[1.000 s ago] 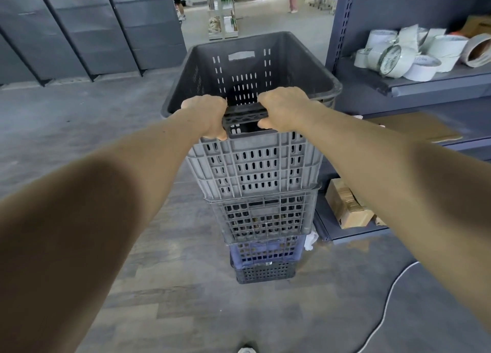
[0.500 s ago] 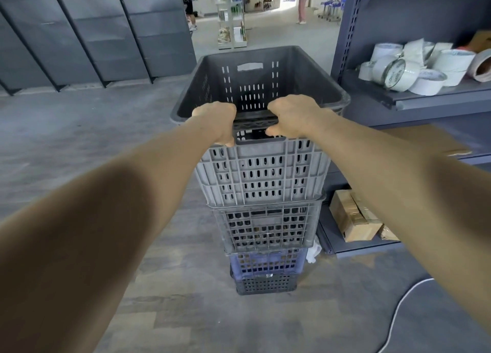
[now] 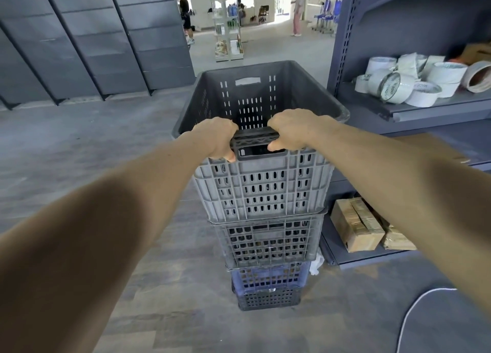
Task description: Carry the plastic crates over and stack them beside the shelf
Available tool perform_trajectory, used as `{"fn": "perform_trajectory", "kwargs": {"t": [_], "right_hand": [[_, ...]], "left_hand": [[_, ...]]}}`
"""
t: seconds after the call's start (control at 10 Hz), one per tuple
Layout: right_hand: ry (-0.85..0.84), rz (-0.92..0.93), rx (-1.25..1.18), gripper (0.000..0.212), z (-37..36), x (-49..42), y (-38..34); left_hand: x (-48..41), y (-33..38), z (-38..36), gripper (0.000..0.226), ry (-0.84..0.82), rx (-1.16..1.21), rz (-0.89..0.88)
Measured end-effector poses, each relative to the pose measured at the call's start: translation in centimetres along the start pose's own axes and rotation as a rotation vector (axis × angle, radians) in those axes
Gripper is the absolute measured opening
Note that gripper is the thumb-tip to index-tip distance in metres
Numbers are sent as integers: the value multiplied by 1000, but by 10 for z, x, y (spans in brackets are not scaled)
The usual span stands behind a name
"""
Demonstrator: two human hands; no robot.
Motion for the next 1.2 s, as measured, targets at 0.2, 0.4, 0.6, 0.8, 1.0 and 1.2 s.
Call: {"fn": "perform_trajectory", "kwargs": {"t": [0.2,0.4,0.6,0.8,1.0,1.2], "right_hand": [[27,-8,43,42,0,1,1],[91,-10,13,25,3,6,-2],[136,23,-23,16,5,12,-11],[84,6,-27,15,-1,12,-14],[86,-22,14,23,-2,15,-14],[231,70,-2,51,15,30,-20]], "left_hand": [[1,2,1,40,23,-54,-33],[1,1,2,39,8,-158,32],[6,-1,0,37,-28,-122,136],[12,-3,-2,29,-46,-89,182],[14,-5,-5,31,-11,-60,215],[35,6,15,57,143,12,140]]}}
Point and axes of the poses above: each hand's wrist, its own x-axis away from the middle knuckle, its own z-axis out of the back of the hand, y = z × x, the point moved 10 cm from there along -x, towards the middle knuckle, and after that the axes turned 13 degrees about -x, right-handed, at the moved point
